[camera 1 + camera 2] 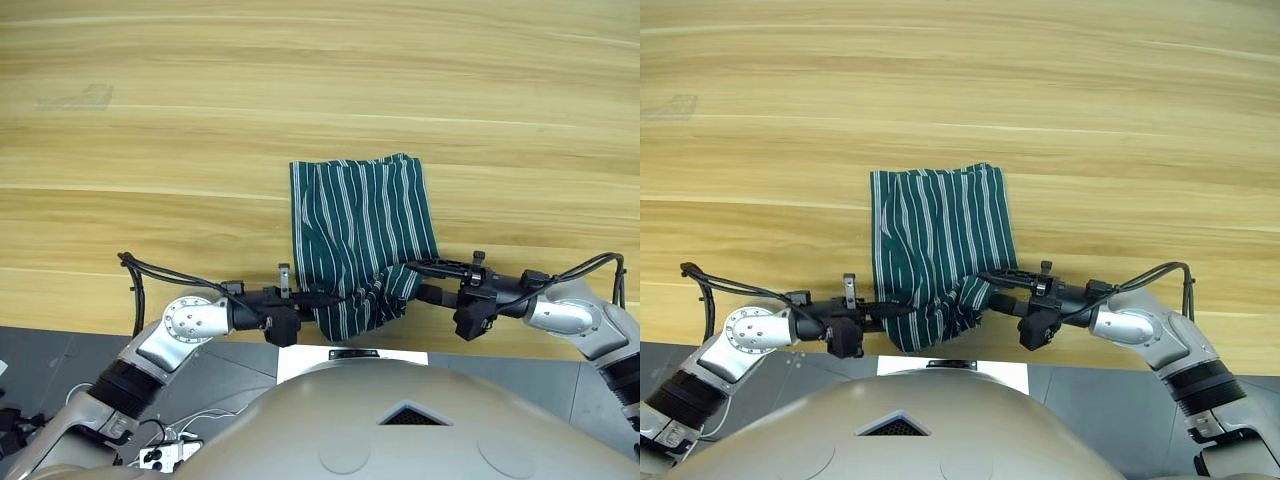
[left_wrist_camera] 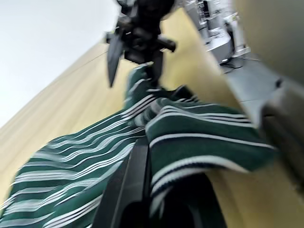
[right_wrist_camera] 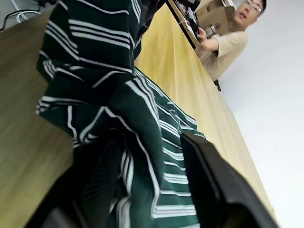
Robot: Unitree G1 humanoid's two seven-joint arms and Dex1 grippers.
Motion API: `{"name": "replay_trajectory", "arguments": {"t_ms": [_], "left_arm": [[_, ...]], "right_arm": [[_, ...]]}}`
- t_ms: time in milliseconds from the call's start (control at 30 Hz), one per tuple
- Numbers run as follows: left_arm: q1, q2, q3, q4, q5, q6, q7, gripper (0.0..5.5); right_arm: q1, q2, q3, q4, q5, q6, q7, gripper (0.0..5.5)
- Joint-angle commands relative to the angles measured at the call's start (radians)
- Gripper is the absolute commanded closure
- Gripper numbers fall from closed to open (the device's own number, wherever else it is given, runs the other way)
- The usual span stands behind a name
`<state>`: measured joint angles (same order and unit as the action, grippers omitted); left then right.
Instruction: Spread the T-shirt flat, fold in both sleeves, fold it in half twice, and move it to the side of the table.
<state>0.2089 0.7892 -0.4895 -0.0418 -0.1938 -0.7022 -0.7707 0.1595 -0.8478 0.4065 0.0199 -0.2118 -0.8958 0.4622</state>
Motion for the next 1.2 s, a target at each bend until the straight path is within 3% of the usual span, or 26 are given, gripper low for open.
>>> {"name": "replay_trajectory", "arguments": {"t_ms": [33,200,400,700,733,1000,1133,1200], "left_arm": [[-0.111,-0.118,0.095,0.131,-0.123,0.116,0.014,5.36],[-0.294,-0.327,0.182,0.390,-0.168,0.341,0.065,5.36],[-0.458,-0.471,0.265,0.637,-0.124,0.454,0.096,5.36],[-0.650,-0.557,0.366,0.935,-0.043,0.473,0.147,5.36],[-0.668,-0.562,0.376,0.962,-0.038,0.482,0.152,5.02],[-0.697,-0.601,0.454,1.052,-0.031,0.558,0.158,3.80],[-0.619,-0.621,0.516,0.914,-0.118,0.631,0.074,3.74],[-0.574,-0.630,0.538,0.811,-0.164,0.680,0.040,3.74]], "right_arm": [[-0.111,0.094,-0.041,0.123,0.101,0.064,0.007,3.16],[-0.271,0.263,-0.076,0.317,0.171,0.152,0.004,3.16],[-0.435,0.405,-0.122,0.549,0.138,0.185,-0.037,3.16],[-0.552,0.512,-0.147,0.733,0.065,0.128,-0.116,3.16],[-0.556,0.518,-0.150,0.738,0.058,0.123,-0.128,3.13],[-0.537,0.603,-0.184,0.663,0.026,0.189,-0.244,1.76],[-0.558,0.628,-0.203,0.715,0.003,0.228,-0.319,1.12],[-0.566,0.642,-0.197,0.726,-0.002,0.232,-0.316,1.12]]}}
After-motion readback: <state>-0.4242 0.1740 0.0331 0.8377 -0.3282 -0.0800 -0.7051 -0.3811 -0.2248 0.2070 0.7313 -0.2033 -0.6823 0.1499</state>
